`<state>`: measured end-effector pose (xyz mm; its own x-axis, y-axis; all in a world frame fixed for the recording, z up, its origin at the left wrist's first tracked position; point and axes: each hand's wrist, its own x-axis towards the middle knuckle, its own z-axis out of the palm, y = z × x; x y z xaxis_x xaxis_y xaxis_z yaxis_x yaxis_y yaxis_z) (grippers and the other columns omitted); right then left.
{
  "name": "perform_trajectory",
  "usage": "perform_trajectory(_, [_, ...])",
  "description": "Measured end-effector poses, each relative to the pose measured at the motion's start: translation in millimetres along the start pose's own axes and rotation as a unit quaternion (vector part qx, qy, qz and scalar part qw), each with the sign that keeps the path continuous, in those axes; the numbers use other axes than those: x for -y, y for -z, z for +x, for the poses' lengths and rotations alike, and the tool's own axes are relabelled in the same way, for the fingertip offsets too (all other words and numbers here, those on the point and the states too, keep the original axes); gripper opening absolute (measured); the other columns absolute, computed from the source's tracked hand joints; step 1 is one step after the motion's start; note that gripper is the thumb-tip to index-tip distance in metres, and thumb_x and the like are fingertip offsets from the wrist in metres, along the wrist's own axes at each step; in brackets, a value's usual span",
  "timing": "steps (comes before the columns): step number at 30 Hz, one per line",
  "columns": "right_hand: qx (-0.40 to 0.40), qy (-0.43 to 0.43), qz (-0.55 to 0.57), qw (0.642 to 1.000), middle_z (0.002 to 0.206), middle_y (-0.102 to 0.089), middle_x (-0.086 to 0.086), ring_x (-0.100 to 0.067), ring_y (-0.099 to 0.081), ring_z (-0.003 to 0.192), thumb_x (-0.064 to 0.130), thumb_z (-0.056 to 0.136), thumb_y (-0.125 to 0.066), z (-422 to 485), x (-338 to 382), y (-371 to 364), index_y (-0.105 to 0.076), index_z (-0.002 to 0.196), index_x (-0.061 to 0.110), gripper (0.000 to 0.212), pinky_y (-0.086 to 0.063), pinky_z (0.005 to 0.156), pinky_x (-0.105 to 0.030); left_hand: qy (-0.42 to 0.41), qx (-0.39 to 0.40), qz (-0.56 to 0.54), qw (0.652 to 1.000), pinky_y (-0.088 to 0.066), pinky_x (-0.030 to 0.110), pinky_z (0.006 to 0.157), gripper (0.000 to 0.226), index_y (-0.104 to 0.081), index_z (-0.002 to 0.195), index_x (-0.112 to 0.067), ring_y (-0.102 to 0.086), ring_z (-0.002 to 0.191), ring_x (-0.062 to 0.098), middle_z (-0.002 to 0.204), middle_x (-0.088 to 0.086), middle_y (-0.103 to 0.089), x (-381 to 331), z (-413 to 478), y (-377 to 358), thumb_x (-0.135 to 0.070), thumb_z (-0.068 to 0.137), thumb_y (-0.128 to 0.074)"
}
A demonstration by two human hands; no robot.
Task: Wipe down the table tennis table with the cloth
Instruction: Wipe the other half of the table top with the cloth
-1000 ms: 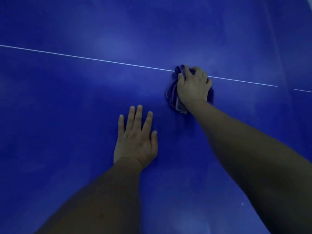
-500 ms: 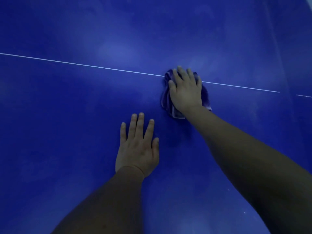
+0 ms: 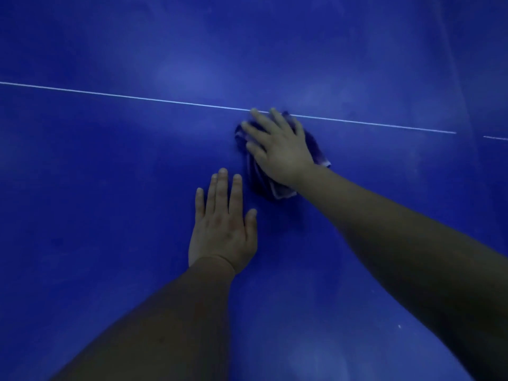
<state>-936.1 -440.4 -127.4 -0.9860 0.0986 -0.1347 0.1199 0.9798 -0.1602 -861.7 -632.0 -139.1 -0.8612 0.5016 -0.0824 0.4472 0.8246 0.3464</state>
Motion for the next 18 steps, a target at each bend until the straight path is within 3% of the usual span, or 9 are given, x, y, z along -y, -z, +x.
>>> perform_trajectory(2, [0.017,0.082,-0.022,0.996,0.165,-0.024,0.011,-0.023,-0.016,0.154,0.047,0.104,-0.037,-40.4,-5.4,-0.2,-0.039,0.152,0.04,0.049,-0.01,0.12,-0.055,0.003,-0.006,-0.011,1.0,0.002,0.045,0.125,0.071,-0.012,0.159,-0.008,-0.004,0.155,0.026,0.167,0.013,-0.006,-0.5,-0.8,0.6,-0.048,0.1,-0.014])
perform_trajectory(5, [0.049,0.113,-0.044,0.991,0.165,-0.026,0.01,-0.024,-0.018,0.154,0.05,0.103,-0.036,-77.0,-30.1,4.5,-0.04,0.151,0.041,0.049,-0.013,0.119,-0.055,0.001,-0.005,-0.001,1.0,-0.002,0.049,0.125,0.07,-0.02,0.158,-0.009,-0.008,0.155,0.028,0.166,0.015,-0.015,-1.0,0.1,1.0,-0.047,0.1,-0.015])
perform_trajectory(7, [0.055,0.058,-0.046,0.996,0.167,-0.018,0.01,-0.024,-0.008,0.156,0.05,0.105,-0.034,-55.6,-45.1,11.4,-0.034,0.153,0.044,0.049,-0.011,0.121,-0.058,-0.003,0.008,0.018,1.0,-0.003,0.051,0.125,0.069,-0.023,0.158,-0.014,-0.007,0.155,0.029,0.166,0.015,-0.017,-0.6,1.1,0.1,-0.048,0.099,-0.012])
perform_trajectory(10, [0.016,-0.109,0.005,0.994,0.169,-0.01,0.012,-0.023,0.0,0.156,0.05,0.106,-0.03,-22.6,-25.4,8.8,-0.03,0.155,0.043,0.049,-0.006,0.121,-0.059,-0.007,0.026,0.028,0.999,0.002,0.05,0.124,0.069,-0.021,0.159,-0.021,0.003,0.155,0.027,0.168,0.012,-0.008,0.6,1.4,-0.3,-0.05,0.099,-0.006])
perform_trajectory(15, [-0.006,-0.043,-0.01,0.999,0.165,-0.025,0.009,-0.024,-0.017,0.154,0.052,0.102,-0.028,-108.3,-3.5,-10.8,-0.039,0.152,0.04,0.053,-0.016,0.119,-0.054,-0.018,0.033,0.042,0.998,-0.002,0.055,0.123,0.067,-0.027,0.158,-0.025,-0.001,0.154,0.032,0.167,0.015,-0.013,1.1,1.3,1.2,-0.052,0.097,-0.017])
perform_trajectory(18, [-0.021,-0.161,-0.012,0.987,0.166,-0.026,0.002,-0.027,-0.017,0.154,0.047,0.106,-0.034,-133.6,-55.3,-3.1,-0.04,0.152,0.036,0.048,-0.017,0.119,-0.051,-0.028,0.043,0.054,0.997,0.0,0.057,0.122,0.066,-0.026,0.158,-0.03,0.002,0.154,0.035,0.167,0.012,-0.011,0.7,0.7,0.8,-0.054,0.097,-0.019])
